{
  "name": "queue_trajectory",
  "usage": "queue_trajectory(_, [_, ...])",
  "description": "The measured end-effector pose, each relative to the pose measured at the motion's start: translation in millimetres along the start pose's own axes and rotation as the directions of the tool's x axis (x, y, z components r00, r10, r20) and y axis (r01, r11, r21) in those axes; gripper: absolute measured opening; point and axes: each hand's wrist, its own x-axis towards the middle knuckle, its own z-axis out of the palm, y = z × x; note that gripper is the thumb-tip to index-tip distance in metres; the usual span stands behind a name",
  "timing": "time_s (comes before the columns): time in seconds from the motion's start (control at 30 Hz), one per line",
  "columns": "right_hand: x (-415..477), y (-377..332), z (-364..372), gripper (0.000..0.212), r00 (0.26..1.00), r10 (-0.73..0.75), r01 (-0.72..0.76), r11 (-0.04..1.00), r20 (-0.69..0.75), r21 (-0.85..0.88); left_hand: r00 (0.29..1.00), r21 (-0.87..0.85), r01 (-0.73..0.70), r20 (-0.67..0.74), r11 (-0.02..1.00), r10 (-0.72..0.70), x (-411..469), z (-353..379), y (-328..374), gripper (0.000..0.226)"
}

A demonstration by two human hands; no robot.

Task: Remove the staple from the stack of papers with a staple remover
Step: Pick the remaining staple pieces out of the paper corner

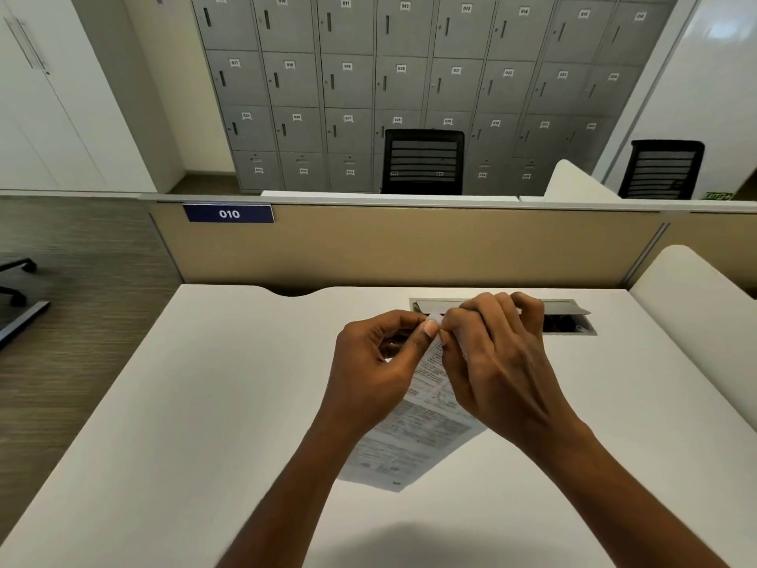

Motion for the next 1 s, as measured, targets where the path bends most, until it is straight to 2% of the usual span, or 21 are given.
queue_trajectory(0.17, [-6.8,3.2,7.8,0.014,0.999,-0.023,0.024,0.999,-0.022,0.036,0.992,-0.113,0.106,0.078,0.988,-0.097,1.2,1.1,3.9,0.017])
queue_trajectory(0.3, [-12.6,7.5,12.8,0.021,0.999,-0.022,0.026,0.996,-0.043,0.09,0.974,-0.18,0.186,0.16,0.966,-0.158,1.5,1.6,5.7,0.02])
queue_trajectory(0.43, [-15.0,9.5,13.9,0.02,0.998,-0.018,0.024,0.992,-0.053,0.12,0.954,-0.199,0.259,0.208,0.945,-0.218,2.2,3.3,7.8,0.034])
queue_trajectory(0.7, [-15.9,8.4,15.8,0.023,0.997,0.022,-0.011,0.989,-0.075,0.145,0.927,-0.243,0.345,0.241,0.907,-0.288,6.4,7.1,4.2,0.028])
queue_trajectory(0.83, [-17.3,7.5,16.1,0.026,0.995,0.082,-0.071,0.981,-0.055,0.181,0.927,-0.259,0.342,0.251,0.903,-0.279,6.2,9.4,2.6,0.028])
queue_trajectory(1.0, [-14.2,4.2,16.9,0.035,0.976,0.217,-0.217,0.944,0.027,0.249,0.962,-0.312,0.227,0.221,0.923,-0.162,2.6,9.6,-1.5,0.023])
